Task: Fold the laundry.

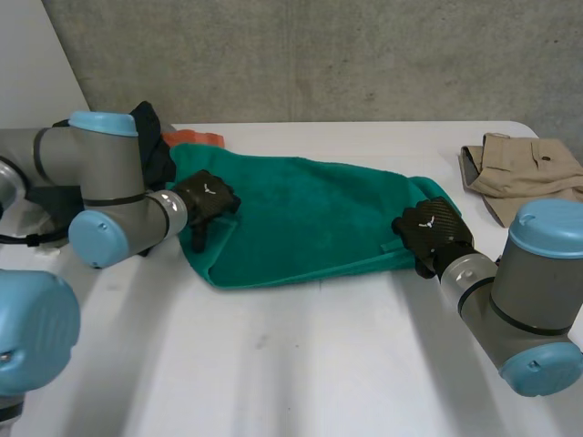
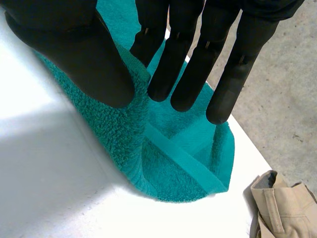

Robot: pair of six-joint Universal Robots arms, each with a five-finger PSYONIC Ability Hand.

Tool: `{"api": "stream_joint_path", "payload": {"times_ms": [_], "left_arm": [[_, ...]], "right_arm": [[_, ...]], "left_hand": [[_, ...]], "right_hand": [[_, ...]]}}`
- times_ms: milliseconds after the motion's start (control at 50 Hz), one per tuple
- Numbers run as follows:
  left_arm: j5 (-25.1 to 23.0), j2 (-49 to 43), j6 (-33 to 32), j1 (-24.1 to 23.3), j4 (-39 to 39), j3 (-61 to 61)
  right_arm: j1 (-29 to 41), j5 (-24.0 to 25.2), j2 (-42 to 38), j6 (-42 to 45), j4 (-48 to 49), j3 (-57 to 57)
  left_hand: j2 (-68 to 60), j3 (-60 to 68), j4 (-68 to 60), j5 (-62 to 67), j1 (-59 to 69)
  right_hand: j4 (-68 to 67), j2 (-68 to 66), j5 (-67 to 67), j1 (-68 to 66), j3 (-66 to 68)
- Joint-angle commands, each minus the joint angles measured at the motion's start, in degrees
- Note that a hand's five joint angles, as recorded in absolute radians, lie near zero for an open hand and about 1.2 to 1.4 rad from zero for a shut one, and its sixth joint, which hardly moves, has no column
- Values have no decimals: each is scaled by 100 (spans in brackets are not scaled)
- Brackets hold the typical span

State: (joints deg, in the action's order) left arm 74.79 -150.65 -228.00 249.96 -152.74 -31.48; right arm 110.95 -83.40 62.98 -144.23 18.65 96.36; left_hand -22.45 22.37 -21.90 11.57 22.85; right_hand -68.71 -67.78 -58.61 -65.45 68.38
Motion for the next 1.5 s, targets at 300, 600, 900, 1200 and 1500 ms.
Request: {"api": "stream_joint_path", "payload": {"times_ms": [300, 600, 900, 1200, 1500], "left_arm": [[422, -483, -447, -123, 297, 573], [668, -175, -209, -70, -98, 449], [686, -641, -631, -141, 209, 827], [1556, 500, 9, -255, -449, 82], [1257, 3655, 1107, 254, -845, -3056]], "right_arm": [[-118, 34, -40, 53, 34, -39], [-91, 34, 13, 53, 34, -12], [-153, 61, -14, 53, 34, -65], [-285, 43, 153, 53, -1, -109], [-741, 122, 1268, 61, -1257, -680]], "left_hand": [[-4460, 4468, -4515, 4548, 4420], [-612, 621, -668, 701, 573], [-171, 180, -227, 259, 132], [-5755, 5763, -5810, 5843, 5715], [-5755, 5763, -5810, 5843, 5715]], "right_hand": [[-1129, -1222, -1139, -1455, 1162], [-1129, -1222, -1139, -1455, 1162], [-1129, -1222, -1139, -1455, 1162], [-1129, -1222, -1139, -1455, 1162], [-1129, -1222, -1139, -1455, 1162]]}}
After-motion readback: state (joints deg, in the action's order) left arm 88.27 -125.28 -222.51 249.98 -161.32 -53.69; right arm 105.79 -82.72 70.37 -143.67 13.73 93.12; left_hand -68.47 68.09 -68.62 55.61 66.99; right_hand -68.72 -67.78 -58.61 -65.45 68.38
